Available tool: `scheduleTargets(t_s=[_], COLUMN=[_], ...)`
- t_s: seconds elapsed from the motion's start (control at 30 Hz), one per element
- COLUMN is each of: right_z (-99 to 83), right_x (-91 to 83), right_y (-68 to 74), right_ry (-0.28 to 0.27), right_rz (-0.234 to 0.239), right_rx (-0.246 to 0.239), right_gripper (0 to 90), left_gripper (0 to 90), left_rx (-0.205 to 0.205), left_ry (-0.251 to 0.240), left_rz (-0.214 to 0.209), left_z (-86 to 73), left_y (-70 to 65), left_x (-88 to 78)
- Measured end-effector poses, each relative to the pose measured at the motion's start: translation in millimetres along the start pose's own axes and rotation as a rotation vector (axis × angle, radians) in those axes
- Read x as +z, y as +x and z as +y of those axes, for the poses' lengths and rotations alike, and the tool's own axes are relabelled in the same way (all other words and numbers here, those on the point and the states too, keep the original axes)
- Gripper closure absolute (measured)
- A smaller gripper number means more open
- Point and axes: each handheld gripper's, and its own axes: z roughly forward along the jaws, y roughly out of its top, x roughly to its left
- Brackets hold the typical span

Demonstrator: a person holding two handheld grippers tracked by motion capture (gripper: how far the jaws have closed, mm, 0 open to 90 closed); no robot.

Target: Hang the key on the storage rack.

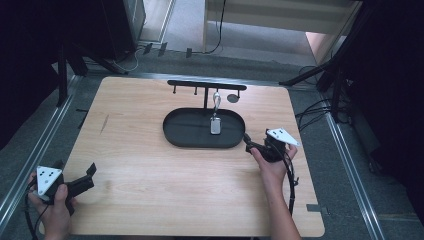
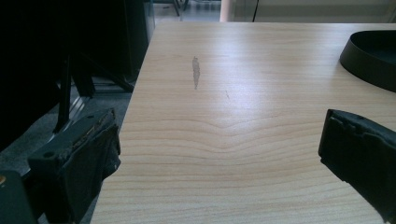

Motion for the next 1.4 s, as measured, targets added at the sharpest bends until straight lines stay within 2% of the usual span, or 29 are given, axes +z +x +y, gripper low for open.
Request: scheduleTargets(t_s=[0.03, 0.1, 0.17, 0.33, 0.6, 0.7, 0.9, 1.07, 1.2, 1.4], right_z=[-3.4, -9.8, -16.1, -30.2, -54.6, -59.0, -67.7, -75.3, -79.9, -81.4], right_x=[-3.0, -9.0, -15.8, -33.5, -68.8, -81.0, -105.5, -123.4, -130.9, -129.1], right_y=[-1.9, -6.2, -11.5, -23.8, -48.3, -55.9, -67.7, -77.7, -79.9, -77.2], right_ry=[-0.002, 0.003, -0.001, 0.012, 0.008, 0.004, 0.011, 0.009, -0.011, -0.021], right_rz=[-0.01, -0.014, -0.006, -0.053, -0.086, -0.094, -0.116, -0.126, -0.112, -0.1], right_rx=[-0.003, 0.007, 0.025, 0.018, 0.026, 0.04, 0.024, 0.045, 0.067, 0.053], right_gripper=[10.2, 3.3, 0.0, 0.0, 0.0, 0.0, 0.0, 0.0, 0.0, 0.0], left_gripper=[0.0, 0.0, 0.0, 0.0, 0.0, 0.0, 0.0, 0.0, 0.0, 0.0], left_rx=[0.0, 0.001, 0.0, -0.001, 0.003, 0.004, 0.005, 0.013, 0.021, 0.03], left_ry=[0.0, 0.0, 0.0, -0.001, -0.002, 0.0, -0.003, -0.001, 0.005, 0.003], left_rz=[0.0, 0.0, 0.001, 0.0, 0.004, 0.004, 0.007, 0.008, 0.011, 0.013], left_z=[0.0, 0.0, 0.0, -0.1, -0.2, -0.2, -0.3, -0.2, 0.0, -0.1], left_y=[-0.1, -0.2, -0.3, -0.4, -1.1, -1.4, -2.0, -2.6, -2.9, -3.9], left_x=[0.0, 0.0, -0.1, -0.2, -0.1, -0.3, -0.1, 0.0, 0.0, 0.4])
